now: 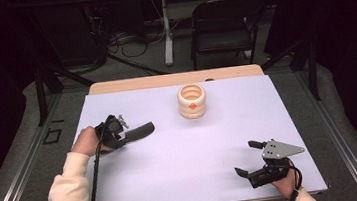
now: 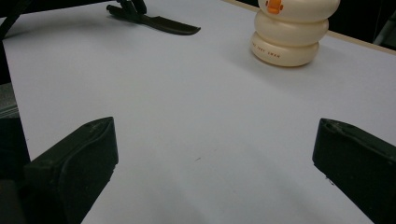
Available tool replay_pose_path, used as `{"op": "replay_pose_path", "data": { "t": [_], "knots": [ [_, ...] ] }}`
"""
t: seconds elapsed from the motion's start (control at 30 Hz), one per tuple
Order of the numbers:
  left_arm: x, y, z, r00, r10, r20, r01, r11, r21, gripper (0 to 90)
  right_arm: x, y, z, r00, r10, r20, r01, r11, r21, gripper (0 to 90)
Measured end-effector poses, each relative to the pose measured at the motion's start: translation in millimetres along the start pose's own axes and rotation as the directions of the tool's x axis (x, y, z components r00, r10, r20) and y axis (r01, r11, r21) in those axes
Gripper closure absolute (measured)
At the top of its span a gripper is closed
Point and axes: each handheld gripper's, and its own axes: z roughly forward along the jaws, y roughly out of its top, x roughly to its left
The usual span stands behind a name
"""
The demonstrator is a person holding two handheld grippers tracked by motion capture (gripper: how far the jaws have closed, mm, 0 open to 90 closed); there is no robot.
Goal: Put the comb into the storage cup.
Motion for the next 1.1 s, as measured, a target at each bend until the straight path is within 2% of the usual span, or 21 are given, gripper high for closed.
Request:
{"op": "replay_pose_path", "data": {
  "t": [0.13, 0.2, 0.37, 0.73, 0.83, 1.03, 1.1],
  "knots": [
    [0.4, 2.6, 4.5, 0.9998, 0.021, 0.004, -0.021, 0.9994, 0.026, 67.3, -0.2, -0.1, -0.1, 1.0, -0.002, 0.001, 0.002, 1.0, 0.0, 0.0],
    [0.3, 3.3, 5.2, 0.9993, 0.038, 0.006, -0.038, 0.999, 0.023, 69.0, -0.1, -0.2, -0.2, 1.0, 0.001, 0.001, -0.001, 1.0, 0.001, 0.0],
    [0.9, 2.7, 5.2, 0.9993, 0.034, 0.015, -0.034, 0.9991, 0.023, 71.6, -0.1, -0.2, -0.4, 1.0, -0.001, 0.0, 0.001, 1.0, 0.0, 0.0],
    [-0.1, -1.1, 4.0, 0.9998, 0.004, 0.019, -0.004, 1.0, 0.0, 72.3, -0.2, -0.1, -1.4, 1.0, -0.004, 0.001, 0.004, 1.0, -0.001, 0.0],
    [-1.4, -3.0, 1.5, 0.9995, -0.001, 0.032, 0.001, 0.9998, -0.019, 72.3, -0.4, -0.2, -1.3, 1.0, -0.004, 0.003, 0.004, 1.0, -0.001, 0.0],
    [-2.3, -5.6, -3.8, 0.9984, -0.054, 0.014, 0.055, 0.9963, -0.065, 72.3, -0.7, -0.2, -1.2, 1.0, -0.002, 0.004, 0.002, 1.0, -0.001, 0.0],
    [-3.2, -5.8, -5.9, 0.9982, -0.059, 0.013, 0.06, 0.9956, -0.073, 72.3, -0.8, -0.2, -1.2, 1.0, -0.002, 0.004, 0.002, 1.0, -0.001, 0.0]
  ]
}}
